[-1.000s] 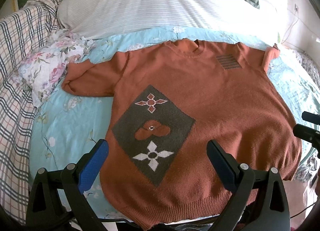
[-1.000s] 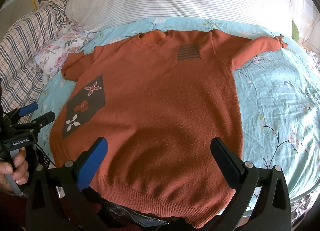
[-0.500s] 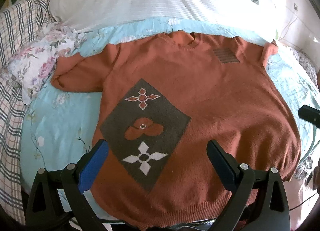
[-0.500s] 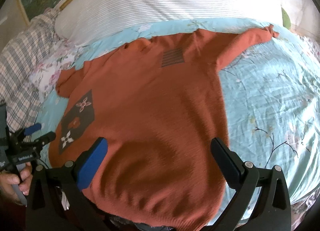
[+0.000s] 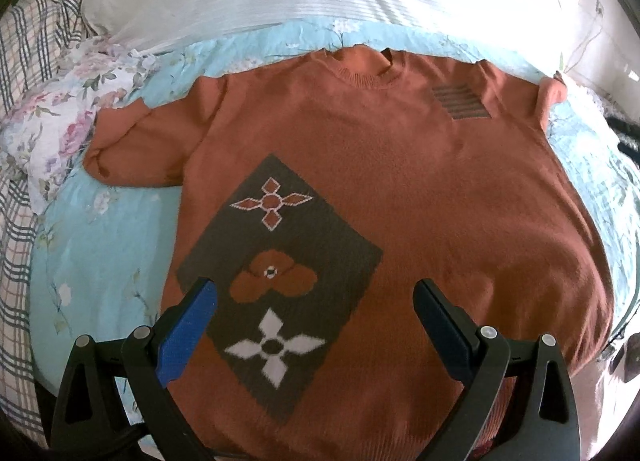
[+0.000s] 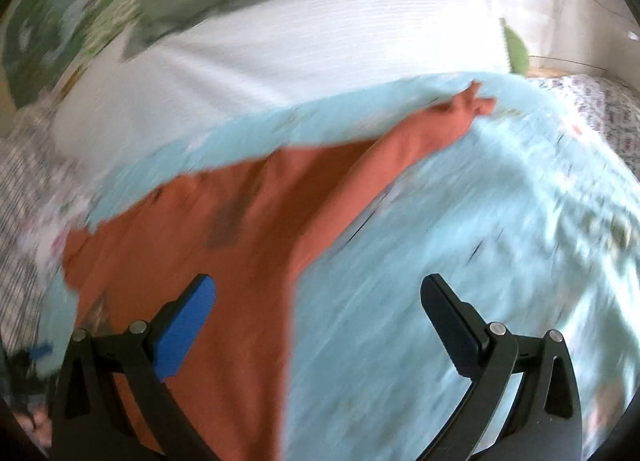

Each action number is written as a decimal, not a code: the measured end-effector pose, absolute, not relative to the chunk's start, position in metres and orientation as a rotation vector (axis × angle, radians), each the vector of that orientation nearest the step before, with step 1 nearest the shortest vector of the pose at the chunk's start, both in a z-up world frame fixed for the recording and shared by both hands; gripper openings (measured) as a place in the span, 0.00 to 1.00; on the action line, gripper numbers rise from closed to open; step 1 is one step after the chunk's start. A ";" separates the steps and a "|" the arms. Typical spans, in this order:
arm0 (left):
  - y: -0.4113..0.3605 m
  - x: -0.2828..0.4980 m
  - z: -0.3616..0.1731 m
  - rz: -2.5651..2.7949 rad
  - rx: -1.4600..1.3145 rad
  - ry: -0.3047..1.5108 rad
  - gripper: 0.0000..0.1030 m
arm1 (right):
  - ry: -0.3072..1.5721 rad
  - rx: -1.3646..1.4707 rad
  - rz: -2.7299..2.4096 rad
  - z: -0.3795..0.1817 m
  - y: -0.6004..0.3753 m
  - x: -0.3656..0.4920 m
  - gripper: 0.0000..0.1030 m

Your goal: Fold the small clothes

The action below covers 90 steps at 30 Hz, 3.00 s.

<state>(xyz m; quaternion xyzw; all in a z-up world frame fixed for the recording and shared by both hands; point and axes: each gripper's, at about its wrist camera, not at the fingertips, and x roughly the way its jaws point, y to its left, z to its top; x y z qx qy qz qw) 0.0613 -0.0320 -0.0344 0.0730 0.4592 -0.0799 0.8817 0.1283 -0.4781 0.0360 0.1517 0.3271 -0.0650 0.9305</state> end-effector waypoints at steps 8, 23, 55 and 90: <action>-0.052 0.095 -0.047 -0.177 0.161 0.986 0.96 | 0.654 0.444 -0.312 0.038 -0.605 0.229 0.63; -0.078 0.135 -0.079 -0.181 0.191 1.077 0.96 | 0.751 0.452 -0.351 0.003 -0.690 0.333 0.26; 0.026 0.156 -0.064 -0.207 -0.173 0.977 0.96 | 0.937 0.335 0.598 -0.035 -0.190 0.312 0.08; 0.054 0.265 -0.093 -0.285 -0.312 0.980 0.04 | 0.741 0.489 0.087 -0.010 -0.400 0.194 0.49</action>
